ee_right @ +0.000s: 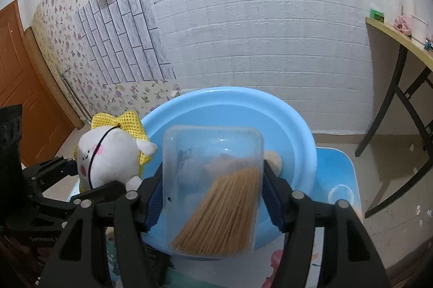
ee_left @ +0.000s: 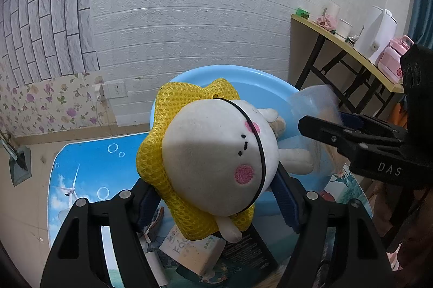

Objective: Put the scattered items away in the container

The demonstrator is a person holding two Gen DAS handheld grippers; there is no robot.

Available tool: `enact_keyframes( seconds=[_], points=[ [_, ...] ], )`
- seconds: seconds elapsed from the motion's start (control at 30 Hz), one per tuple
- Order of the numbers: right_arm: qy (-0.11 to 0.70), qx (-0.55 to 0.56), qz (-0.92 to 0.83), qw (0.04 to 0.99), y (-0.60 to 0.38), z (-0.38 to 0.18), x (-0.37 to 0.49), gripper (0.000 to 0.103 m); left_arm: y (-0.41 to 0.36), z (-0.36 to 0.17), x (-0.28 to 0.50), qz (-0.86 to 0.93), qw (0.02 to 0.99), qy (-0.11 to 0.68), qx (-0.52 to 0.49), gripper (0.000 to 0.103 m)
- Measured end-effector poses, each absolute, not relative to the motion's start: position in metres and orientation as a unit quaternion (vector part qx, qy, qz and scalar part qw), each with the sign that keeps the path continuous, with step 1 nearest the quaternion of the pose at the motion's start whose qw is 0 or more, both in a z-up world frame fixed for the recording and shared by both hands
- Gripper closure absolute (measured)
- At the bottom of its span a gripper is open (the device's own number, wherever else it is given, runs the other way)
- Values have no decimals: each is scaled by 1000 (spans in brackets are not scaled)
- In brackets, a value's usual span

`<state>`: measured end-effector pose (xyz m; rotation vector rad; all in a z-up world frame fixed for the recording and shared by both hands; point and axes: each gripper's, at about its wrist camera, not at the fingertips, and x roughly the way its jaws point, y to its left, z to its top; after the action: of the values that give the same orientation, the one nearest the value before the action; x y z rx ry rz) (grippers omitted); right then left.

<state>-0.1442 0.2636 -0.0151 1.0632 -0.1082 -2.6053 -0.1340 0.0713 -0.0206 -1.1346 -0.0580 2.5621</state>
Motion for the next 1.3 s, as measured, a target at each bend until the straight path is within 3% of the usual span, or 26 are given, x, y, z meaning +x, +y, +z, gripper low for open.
enact_keyframes(
  seconds=[0.13, 0.37, 0.77, 1.3],
  points=[
    [-43, 377, -912, 153, 266, -18, -144, 27, 72, -20, -134, 901, 168, -20, -400, 29],
    [-45, 379, -912, 150, 267, -15, -139, 27, 74, -18, -131, 902, 166, -19, -399, 15],
    [-52, 371, -916, 142, 275, -6, -124, 27, 75, -8, -112, 908, 168, -6, -384, 15],
    [-54, 387, -912, 121, 282, -16, -72, 27, 10, -21, -49, 910, 120, -40, -395, 15]
  ],
)
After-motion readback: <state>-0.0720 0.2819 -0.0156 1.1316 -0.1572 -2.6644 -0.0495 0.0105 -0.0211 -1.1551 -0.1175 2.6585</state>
